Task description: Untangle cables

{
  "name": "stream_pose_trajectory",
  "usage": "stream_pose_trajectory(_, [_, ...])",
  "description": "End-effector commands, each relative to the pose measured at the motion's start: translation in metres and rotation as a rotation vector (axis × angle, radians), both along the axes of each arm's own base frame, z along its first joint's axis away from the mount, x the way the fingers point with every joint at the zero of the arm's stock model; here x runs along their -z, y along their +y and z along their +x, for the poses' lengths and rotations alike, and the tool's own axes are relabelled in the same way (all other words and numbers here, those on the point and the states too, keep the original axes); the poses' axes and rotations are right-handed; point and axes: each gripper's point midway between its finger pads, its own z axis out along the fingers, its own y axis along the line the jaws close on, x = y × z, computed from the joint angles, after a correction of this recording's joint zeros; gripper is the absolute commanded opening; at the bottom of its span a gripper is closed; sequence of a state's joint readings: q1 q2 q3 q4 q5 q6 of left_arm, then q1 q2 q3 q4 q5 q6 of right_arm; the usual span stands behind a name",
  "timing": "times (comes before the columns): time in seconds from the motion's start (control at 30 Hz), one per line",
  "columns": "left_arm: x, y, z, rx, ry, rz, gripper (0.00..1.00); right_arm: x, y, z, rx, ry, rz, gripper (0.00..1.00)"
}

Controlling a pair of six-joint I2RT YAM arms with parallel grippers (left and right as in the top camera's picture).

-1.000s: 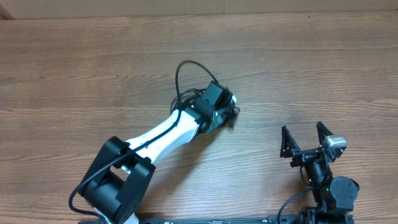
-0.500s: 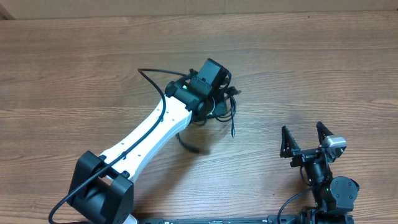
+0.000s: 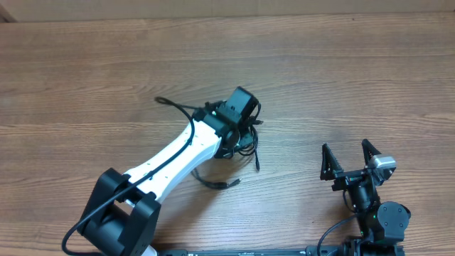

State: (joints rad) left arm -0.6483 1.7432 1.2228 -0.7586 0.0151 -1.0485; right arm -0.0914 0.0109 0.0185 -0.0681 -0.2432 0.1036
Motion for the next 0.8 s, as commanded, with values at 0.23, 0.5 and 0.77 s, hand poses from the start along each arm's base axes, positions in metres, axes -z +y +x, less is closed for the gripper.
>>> stream_pose_trajectory(0.23, [0.007, -0.023, -0.006, 0.026, 0.016, -0.126, 0.04, 0.002, -0.003, 0.001, 0.015, -0.005, -0.008, 1.0])
stream_pose_trajectory(0.5, [0.007, -0.035, -0.017, 0.198, -0.002, -0.115, 0.04, 0.002, -0.003, 0.001, 0.015, -0.005, -0.008, 1.0])
stream_pose_trajectory(0.77, [0.004, -0.058, -0.041, 0.487, -0.013, -0.15, 0.04, 0.002, -0.003, 0.001, 0.015, -0.005, -0.008, 1.0])
